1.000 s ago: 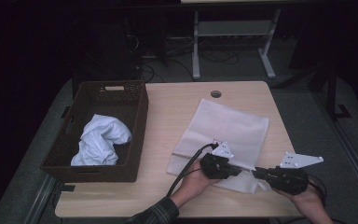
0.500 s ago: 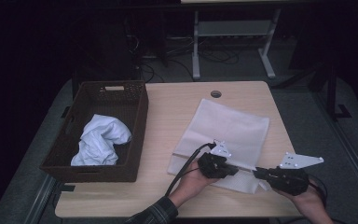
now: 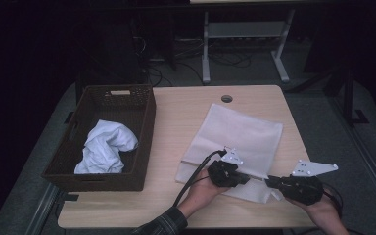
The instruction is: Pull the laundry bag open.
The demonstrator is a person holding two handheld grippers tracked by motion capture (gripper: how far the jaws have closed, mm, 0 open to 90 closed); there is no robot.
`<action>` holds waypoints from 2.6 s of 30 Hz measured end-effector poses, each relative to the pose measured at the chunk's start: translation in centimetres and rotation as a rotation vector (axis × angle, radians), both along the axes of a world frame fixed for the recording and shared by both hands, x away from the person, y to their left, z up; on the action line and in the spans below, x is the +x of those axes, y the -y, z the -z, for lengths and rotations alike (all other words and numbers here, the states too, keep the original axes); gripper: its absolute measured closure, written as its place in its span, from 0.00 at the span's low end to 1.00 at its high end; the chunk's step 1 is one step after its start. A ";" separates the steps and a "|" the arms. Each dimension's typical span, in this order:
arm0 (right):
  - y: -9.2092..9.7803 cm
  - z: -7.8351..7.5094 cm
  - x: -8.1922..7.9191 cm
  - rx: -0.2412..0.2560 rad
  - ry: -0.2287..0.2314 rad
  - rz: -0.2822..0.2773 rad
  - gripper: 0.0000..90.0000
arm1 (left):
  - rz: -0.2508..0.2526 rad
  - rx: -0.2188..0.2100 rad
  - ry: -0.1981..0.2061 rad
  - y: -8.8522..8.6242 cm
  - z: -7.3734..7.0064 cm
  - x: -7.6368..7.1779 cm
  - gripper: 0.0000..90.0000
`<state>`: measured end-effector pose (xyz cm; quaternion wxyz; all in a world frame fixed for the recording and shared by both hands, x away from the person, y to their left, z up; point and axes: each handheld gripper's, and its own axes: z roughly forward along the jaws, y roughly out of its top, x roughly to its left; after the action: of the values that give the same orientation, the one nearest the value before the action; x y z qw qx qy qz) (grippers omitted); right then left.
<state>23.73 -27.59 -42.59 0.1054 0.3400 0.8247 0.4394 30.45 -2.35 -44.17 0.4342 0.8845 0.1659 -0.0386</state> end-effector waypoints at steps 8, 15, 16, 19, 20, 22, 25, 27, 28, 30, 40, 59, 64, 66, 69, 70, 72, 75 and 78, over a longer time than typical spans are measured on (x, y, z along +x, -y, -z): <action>-0.2 -0.1 0.0 -0.016 0.005 0.020 0.93 | -0.027 0.035 0.001 -0.3 -0.2 0.1 0.97; 0.6 -0.2 0.0 0.010 0.008 0.024 0.93 | -0.030 0.014 -0.030 -1.0 -0.4 0.4 0.97; 0.6 -0.2 0.0 0.011 0.008 0.026 0.93 | -0.031 0.020 -0.026 -1.1 -0.5 0.4 0.97; 0.6 -0.2 0.0 0.017 0.013 0.025 0.93 | -0.030 0.030 -0.012 -1.1 -0.7 0.3 0.97; 0.6 -0.2 0.0 0.016 0.014 0.026 0.93 | -0.031 0.034 -0.008 -1.0 -0.7 0.2 0.97; 0.7 -0.2 0.0 0.018 0.014 0.027 0.93 | -0.030 0.034 -0.011 -1.0 -0.7 0.2 0.97; 0.9 -0.2 0.0 0.023 0.015 0.032 0.93 | -0.040 0.032 -0.025 -1.3 -0.7 0.4 0.97; 0.7 -0.3 -0.1 0.014 0.019 0.032 0.93 | -0.040 0.042 -0.016 -1.3 -0.7 0.3 0.97; 0.7 -0.3 -0.1 0.016 0.022 0.031 0.93 | -0.040 0.042 -0.016 -1.3 -0.7 0.3 0.97; 0.8 -0.3 -0.1 0.023 0.019 0.028 0.93 | -0.042 0.033 -0.022 -1.4 -0.7 0.3 0.97; 0.6 -0.4 -0.1 0.032 0.013 0.013 0.93 | -0.052 0.050 -0.019 -1.7 -0.7 0.4 0.97; 1.6 -0.4 -0.1 0.041 0.014 0.035 0.93 | -0.089 0.072 -0.019 -3.3 -0.6 1.1 0.97; 1.5 -0.5 -0.1 0.037 0.016 0.031 0.93 | -0.079 0.081 -0.024 -3.4 -0.4 1.3 0.97; 1.3 -0.4 -0.1 0.024 0.015 0.029 0.93 | -0.078 0.085 -0.025 -3.4 -0.3 1.4 0.97; 1.8 -0.6 -0.2 0.017 0.023 0.065 0.93 | -0.136 0.103 -0.037 -4.8 0.1 2.2 0.97; 1.8 -0.6 -0.2 0.017 0.023 0.065 0.93 | -0.136 0.103 -0.037 -4.8 0.1 2.2 0.97; 2.1 -0.5 -0.2 0.035 0.019 0.064 0.93 | -0.127 0.102 -0.024 -5.1 -0.2 2.3 0.97; 1.8 -0.5 -0.1 0.025 0.025 0.053 0.93 | -0.124 0.085 -0.043 -5.5 -0.1 2.4 0.97; 1.8 -0.4 -0.1 0.014 0.025 0.051 0.93 | -0.132 0.115 -0.027 -5.5 -0.1 2.4 0.97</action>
<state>23.61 -29.36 -42.17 0.1245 0.3561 0.8114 0.4464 32.80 3.15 -44.09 0.3822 0.8944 0.2318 -0.0124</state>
